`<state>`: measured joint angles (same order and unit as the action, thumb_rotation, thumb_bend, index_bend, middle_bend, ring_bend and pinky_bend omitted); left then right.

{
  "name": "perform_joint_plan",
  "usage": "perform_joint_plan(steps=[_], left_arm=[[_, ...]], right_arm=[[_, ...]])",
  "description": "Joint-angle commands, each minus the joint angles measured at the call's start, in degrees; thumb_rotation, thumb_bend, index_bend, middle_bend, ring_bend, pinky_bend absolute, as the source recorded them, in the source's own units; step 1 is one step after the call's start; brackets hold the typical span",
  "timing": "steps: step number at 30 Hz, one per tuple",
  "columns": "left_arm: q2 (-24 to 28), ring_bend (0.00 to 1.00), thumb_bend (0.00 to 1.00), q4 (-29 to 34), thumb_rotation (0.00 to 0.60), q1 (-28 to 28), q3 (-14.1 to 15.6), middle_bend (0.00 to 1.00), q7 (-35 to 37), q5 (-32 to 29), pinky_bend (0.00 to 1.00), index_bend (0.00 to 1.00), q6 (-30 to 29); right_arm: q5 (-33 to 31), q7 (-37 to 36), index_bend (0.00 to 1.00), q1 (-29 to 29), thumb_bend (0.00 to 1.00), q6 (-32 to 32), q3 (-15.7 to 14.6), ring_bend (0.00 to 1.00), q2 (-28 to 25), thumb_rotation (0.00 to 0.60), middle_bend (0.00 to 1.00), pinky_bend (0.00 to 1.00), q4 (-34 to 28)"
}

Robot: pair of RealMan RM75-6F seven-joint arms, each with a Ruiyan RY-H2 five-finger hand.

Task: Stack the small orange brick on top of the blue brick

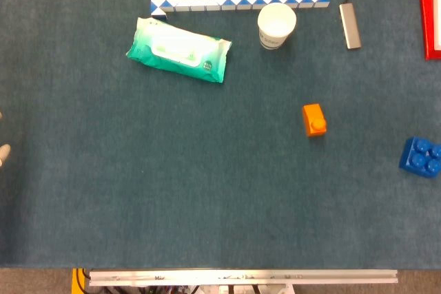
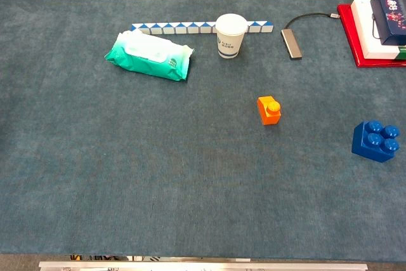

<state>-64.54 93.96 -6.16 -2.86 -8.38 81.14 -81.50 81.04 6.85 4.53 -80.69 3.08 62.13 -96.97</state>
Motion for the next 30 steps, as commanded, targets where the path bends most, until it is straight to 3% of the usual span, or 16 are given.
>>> perform_joint_plan(steps=[1, 3, 20, 30], left_arm=[[0.66, 0.37, 0.16, 0.73, 0.6, -0.26, 0.46, 0.48, -0.11, -0.68, 0.4, 0.42, 1.37], [0.91, 0.37, 0.16, 0.97, 0.6, -0.45, 0.5, 0.48, -0.39, -1.34, 0.45, 0.42, 2.16], [1.7, 0.38, 0.16, 1.63, 0.6, -0.57, 0.34, 0.48, 0.4, -3.21, 0.46, 0.43, 3.25], [1.56, 0.38, 0.16, 0.32, 0.6, -0.16, -0.09, 0.49, 1.04, -4.64, 0.46, 0.43, 2.9]], right_arm=[[0.33, -0.02, 0.06, 0.04, 0.0, 0.25, -0.29, 0.0, -0.08, 0.6, 0.11, 0.23, -0.2], [0.36, 0.3, 0.06, 0.23, 0.0, 0.82, -0.49, 0.0, -0.14, 0.6, 0.11, 0.23, -0.37], [0.36, 0.61, 0.13, 2.5, 0.0, 3.86, -0.14, 0.01, 1.55, 0.6, 0.15, 0.23, 0.98], [3.32, 0.33, 0.18, 10.28, 0.0, 11.97, 1.85, 0.04, 0.68, 0.6, 0.17, 0.23, 1.93]])
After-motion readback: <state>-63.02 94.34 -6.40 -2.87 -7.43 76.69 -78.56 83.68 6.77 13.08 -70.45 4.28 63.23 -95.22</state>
